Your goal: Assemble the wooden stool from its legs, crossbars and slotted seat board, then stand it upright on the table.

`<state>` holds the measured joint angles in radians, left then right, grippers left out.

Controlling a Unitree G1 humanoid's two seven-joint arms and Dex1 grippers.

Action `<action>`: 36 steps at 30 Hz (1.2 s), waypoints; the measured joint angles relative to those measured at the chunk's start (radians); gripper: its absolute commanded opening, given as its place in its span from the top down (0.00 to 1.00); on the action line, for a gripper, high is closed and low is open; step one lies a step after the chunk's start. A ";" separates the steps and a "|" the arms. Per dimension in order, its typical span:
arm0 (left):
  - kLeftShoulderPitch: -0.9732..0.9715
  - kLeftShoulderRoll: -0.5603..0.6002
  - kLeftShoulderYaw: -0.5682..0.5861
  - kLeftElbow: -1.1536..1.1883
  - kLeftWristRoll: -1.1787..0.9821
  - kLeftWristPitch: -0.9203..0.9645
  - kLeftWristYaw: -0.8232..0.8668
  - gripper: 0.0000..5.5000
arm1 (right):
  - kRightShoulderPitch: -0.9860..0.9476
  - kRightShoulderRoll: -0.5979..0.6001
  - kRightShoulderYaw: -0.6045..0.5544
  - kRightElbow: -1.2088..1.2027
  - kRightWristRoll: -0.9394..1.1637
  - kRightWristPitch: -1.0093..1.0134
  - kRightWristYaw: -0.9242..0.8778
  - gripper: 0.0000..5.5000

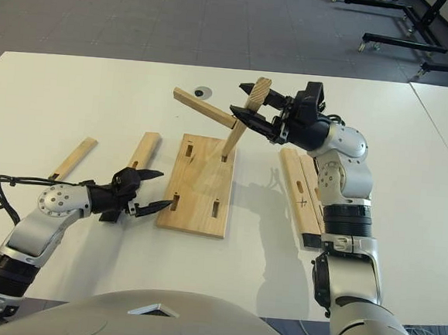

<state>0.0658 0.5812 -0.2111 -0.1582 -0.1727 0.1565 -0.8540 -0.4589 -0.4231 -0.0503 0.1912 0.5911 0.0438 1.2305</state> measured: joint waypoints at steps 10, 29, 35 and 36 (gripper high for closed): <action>-0.001 0.000 0.013 0.010 0.002 -0.008 0.003 0.30 | -0.011 -0.032 -0.012 -0.001 0.010 0.044 0.037 0.63; -0.042 -0.007 0.010 0.072 0.020 -0.046 -0.006 0.30 | -0.142 -0.051 0.004 0.307 0.008 0.108 0.144 0.63; -0.048 -0.028 0.005 0.089 0.022 -0.062 0.006 0.30 | -0.251 -0.066 0.054 0.401 -0.043 0.149 0.154 0.55; -0.048 -0.031 0.004 0.090 0.023 -0.065 0.008 0.30 | -0.259 -0.067 0.059 0.411 -0.061 0.147 0.146 0.53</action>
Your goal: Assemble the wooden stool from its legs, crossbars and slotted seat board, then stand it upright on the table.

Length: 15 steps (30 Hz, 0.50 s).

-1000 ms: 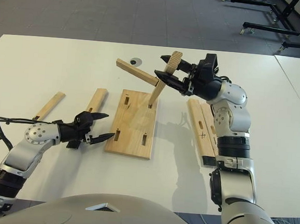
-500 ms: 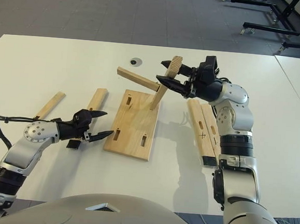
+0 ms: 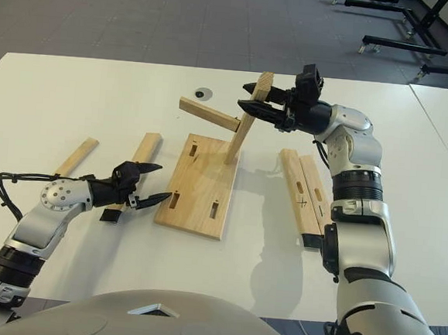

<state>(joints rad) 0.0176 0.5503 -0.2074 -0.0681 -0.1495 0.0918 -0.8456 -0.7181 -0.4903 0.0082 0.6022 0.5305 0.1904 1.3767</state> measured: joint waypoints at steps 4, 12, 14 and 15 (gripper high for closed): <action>-0.001 -0.015 -0.003 0.000 -0.001 -0.016 0.012 0.30 | 0.022 0.002 0.023 0.052 -0.095 -0.007 -0.047 0.36; 0.000 -0.021 -0.003 0.015 -0.004 -0.032 0.019 0.30 | 0.043 0.009 -0.019 0.039 -0.099 -0.016 -0.085 0.11; -0.001 -0.021 -0.003 0.020 -0.007 -0.036 0.019 0.30 | 0.064 0.014 -0.024 0.008 -0.098 -0.009 -0.092 0.04; -0.001 -0.022 -0.003 0.024 -0.008 -0.040 0.019 0.30 | 0.070 0.019 -0.029 -0.008 -0.098 0.002 -0.095 0.04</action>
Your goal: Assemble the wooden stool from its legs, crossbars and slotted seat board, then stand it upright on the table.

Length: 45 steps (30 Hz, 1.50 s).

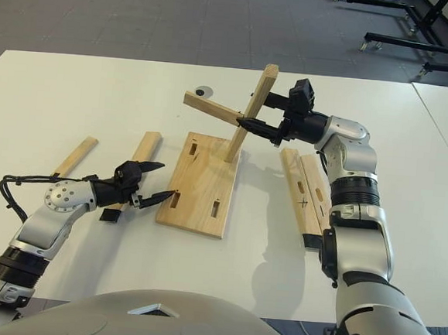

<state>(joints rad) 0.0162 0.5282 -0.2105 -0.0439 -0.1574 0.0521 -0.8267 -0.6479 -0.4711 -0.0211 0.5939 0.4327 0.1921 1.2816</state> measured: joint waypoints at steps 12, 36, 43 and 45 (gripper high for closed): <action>0.018 -0.164 0.131 0.055 0.056 -0.095 0.338 0.30 | 0.253 -0.125 -0.157 -0.263 0.043 0.092 -0.094 0.04; 0.387 -0.364 0.252 -0.301 0.189 -0.042 0.750 0.30 | 0.752 -0.092 -0.283 -0.747 -0.209 0.219 -0.844 0.04; 0.363 -0.355 0.252 -0.301 0.189 -0.038 0.729 0.30 | 0.789 -0.112 -0.252 -0.581 -0.276 0.076 -0.795 0.04; 0.363 -0.353 0.253 -0.301 0.189 -0.036 0.725 0.30 | 0.806 -0.112 -0.246 -0.575 -0.280 0.056 -0.793 0.04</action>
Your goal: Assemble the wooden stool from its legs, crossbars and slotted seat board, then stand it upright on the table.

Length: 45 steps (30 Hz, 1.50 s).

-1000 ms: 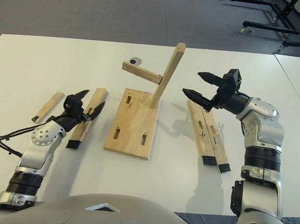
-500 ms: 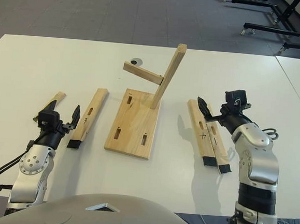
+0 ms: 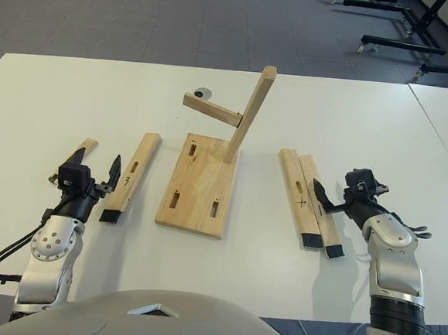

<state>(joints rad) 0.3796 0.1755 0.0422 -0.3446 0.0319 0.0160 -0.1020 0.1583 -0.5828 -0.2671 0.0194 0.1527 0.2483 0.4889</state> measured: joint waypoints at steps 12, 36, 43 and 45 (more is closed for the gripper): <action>0.002 -0.002 -0.007 -0.001 0.000 0.009 -0.004 0.30 | 0.092 -0.025 0.057 -0.092 -0.068 -0.088 0.006 0.04; -0.080 0.021 -0.003 0.063 0.011 0.009 -0.039 0.30 | -0.133 0.004 0.186 0.082 -0.133 -0.099 -0.068 0.04; -0.080 0.020 -0.003 0.082 0.011 0.001 -0.039 0.30 | -0.177 0.066 0.128 -0.062 0.045 -0.080 -0.009 0.04; -0.080 0.016 -0.004 0.085 0.011 -0.004 -0.038 0.30 | -0.206 0.080 0.131 -0.090 0.054 -0.072 -0.008 0.04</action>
<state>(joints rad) 0.2998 0.1916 0.0387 -0.2595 0.0424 0.0124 -0.1401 -0.0474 -0.5031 -0.1364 -0.0704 0.2071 0.1767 0.4809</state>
